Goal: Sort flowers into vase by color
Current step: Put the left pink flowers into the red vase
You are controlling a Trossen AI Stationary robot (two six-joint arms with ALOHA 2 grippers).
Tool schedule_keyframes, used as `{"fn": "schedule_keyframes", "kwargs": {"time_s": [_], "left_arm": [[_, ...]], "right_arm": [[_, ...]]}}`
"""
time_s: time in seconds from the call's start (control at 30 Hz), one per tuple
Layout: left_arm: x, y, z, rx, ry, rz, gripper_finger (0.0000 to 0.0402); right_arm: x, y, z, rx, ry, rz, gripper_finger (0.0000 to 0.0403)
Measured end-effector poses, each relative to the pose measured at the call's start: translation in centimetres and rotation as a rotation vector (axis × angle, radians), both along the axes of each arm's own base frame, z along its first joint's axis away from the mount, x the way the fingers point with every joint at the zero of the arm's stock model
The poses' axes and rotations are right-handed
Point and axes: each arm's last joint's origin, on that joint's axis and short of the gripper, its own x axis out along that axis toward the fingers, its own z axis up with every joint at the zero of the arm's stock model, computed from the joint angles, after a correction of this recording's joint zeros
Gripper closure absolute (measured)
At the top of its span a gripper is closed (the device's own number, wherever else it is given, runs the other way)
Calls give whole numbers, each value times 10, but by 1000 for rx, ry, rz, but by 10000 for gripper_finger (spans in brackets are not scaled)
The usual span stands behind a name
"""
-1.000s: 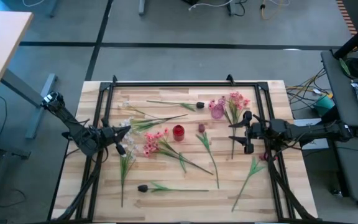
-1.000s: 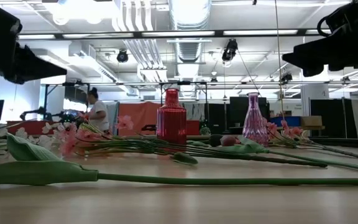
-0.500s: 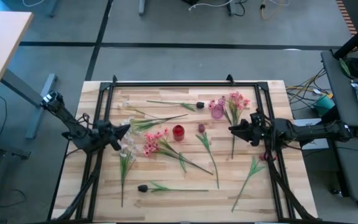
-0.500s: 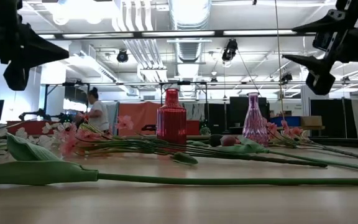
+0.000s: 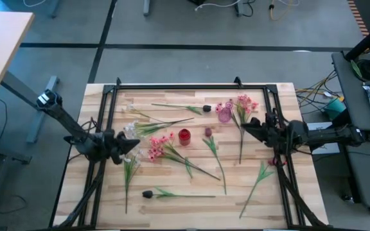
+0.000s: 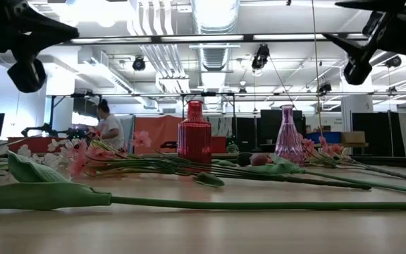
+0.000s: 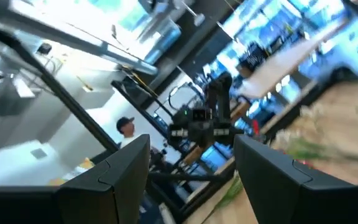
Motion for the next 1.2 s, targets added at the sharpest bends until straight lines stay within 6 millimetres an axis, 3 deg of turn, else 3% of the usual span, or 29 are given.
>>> {"fn": "schedule_keyframes", "kwargs": {"time_s": [0.27,0.47,0.67,0.83,0.97,1.2], "left_arm": [[12,-13,2,195,20,-19,402],[30,-31,12,275,72,-25,402],[61,-60,28,411,132,-9,402],[83,-79,44,492,209,168,402],[87,-81,46,542,287,295,402],[76,-66,47,573,124,-25,402]], "right_arm": [[3,5,4,-379,36,58,179],[0,5,18,-392,-34,23,179],[0,-1,27,-344,0,-153,179],[13,-1,25,-329,185,-134,179],[34,0,24,-347,385,-100,179],[65,1,37,-353,707,-54,179]]}}
